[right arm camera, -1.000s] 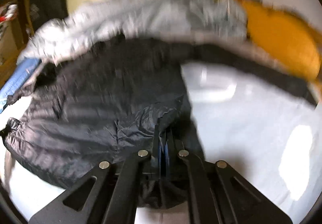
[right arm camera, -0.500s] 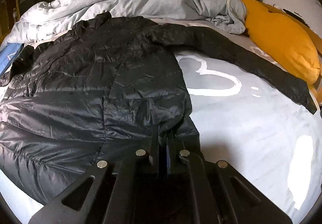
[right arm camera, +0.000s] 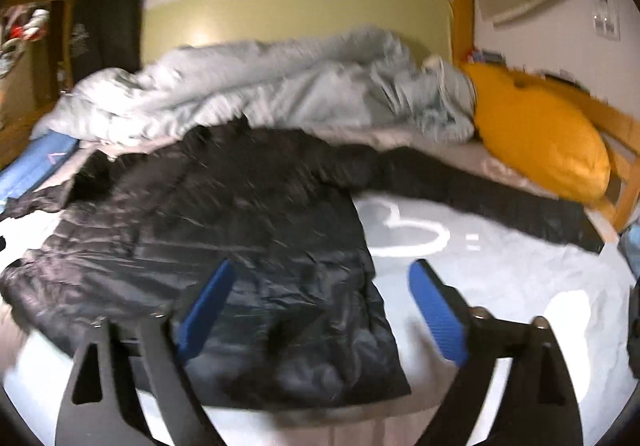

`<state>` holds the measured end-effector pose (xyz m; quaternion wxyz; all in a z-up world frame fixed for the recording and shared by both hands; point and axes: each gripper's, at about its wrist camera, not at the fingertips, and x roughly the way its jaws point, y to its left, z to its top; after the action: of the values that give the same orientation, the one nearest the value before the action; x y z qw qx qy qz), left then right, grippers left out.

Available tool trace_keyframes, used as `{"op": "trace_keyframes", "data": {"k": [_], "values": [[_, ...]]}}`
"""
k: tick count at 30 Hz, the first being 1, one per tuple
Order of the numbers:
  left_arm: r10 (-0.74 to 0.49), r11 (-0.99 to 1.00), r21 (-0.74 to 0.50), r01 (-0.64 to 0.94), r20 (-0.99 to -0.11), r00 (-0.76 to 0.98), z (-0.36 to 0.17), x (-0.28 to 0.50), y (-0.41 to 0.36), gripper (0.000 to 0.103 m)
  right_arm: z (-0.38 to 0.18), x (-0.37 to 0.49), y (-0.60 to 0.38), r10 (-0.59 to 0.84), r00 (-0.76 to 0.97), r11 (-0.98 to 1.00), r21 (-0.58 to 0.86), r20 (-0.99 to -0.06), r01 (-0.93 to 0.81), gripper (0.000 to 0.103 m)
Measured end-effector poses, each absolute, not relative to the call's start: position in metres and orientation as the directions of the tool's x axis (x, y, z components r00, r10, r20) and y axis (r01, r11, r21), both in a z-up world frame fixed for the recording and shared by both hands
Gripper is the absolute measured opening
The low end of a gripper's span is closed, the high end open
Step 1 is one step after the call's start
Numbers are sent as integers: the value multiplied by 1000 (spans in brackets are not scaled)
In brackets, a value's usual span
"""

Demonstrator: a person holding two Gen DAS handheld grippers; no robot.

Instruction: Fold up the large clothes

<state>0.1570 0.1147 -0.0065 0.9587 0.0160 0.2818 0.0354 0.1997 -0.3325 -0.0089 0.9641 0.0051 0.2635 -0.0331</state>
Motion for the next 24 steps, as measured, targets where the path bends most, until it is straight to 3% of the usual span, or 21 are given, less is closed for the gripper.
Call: {"op": "trace_keyframes", "data": {"k": [2,7,12,16,24], "values": [[37,999,22,-29,-522,852,-1,142,108,85,1,185,-325,-35,883,999,2,-468,40,101],[-31,996,50,67,-524,851,6,117,78,85,10,167,-302,23,903,999,-17,-428,-34,102],[-37,983,134,126,-528,849,3,105,51,85,4,160,-276,40,894,991,-99,-446,-94,102],[-67,982,109,152,-551,832,-1,101,47,85,-3,148,-265,63,887,984,-120,-457,-132,102],[-91,952,172,253,-631,770,-31,101,19,85,-33,142,-241,95,826,954,-188,-556,-236,102]]}}
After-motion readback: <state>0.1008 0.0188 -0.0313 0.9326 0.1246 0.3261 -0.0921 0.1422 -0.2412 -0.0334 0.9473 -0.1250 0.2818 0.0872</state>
